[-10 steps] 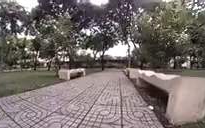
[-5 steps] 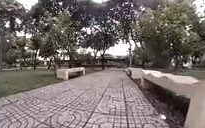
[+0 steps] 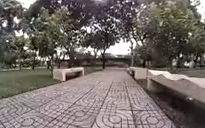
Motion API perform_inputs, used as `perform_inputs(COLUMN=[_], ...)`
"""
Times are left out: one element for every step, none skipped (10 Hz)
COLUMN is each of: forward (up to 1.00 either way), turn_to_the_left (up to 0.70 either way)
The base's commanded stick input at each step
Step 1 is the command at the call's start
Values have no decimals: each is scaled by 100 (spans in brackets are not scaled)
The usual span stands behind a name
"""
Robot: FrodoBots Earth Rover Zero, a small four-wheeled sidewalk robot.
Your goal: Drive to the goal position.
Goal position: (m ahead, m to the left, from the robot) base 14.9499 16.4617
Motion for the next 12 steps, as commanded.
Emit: perform_inputs(forward=[70,70,70,70,70,70,70,70,70,70,70,70], turn_to_the_left=[-27,-16,0,-11,-11,0,0,0,0,0,0,0])
